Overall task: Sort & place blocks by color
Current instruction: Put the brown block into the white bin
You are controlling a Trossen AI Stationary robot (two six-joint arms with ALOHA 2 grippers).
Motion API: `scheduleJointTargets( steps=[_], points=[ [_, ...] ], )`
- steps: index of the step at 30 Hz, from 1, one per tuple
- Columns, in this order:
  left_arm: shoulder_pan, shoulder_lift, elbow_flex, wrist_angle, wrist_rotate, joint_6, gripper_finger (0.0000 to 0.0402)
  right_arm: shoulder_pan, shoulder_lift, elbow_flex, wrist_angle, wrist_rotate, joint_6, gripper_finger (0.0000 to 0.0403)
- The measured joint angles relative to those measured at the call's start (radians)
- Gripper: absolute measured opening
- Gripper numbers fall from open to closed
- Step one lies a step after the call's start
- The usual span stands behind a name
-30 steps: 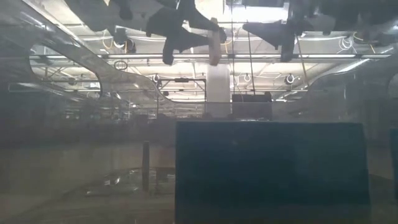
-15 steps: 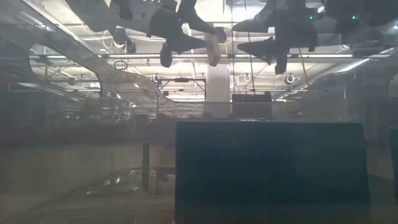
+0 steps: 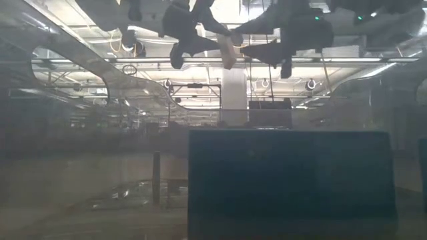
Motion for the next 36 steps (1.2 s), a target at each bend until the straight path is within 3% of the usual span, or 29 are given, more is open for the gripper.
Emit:
scheduleJointTargets(
  steps=[7,14,24,36],
  points=[
    [0.000,0.000,0.035,-0.122,-0.002,-0.004,0.0131,-0.002,0.000,0.133,-0.286,0.081,-0.106,0.0222],
    [0.000,0.000,0.037,-0.099,-0.002,-0.012,0.0131,-0.008,0.000,0.136,-0.286,0.183,-0.149,0.0220],
    [0.003,0.000,0.037,-0.057,-0.003,-0.007,0.0131,-0.028,0.000,0.136,-0.229,0.132,-0.143,0.0195],
    [0.005,0.000,0.037,-0.001,-0.002,0.001,0.0131,-0.059,0.000,0.136,-0.209,0.104,-0.142,0.0194]
  ],
)
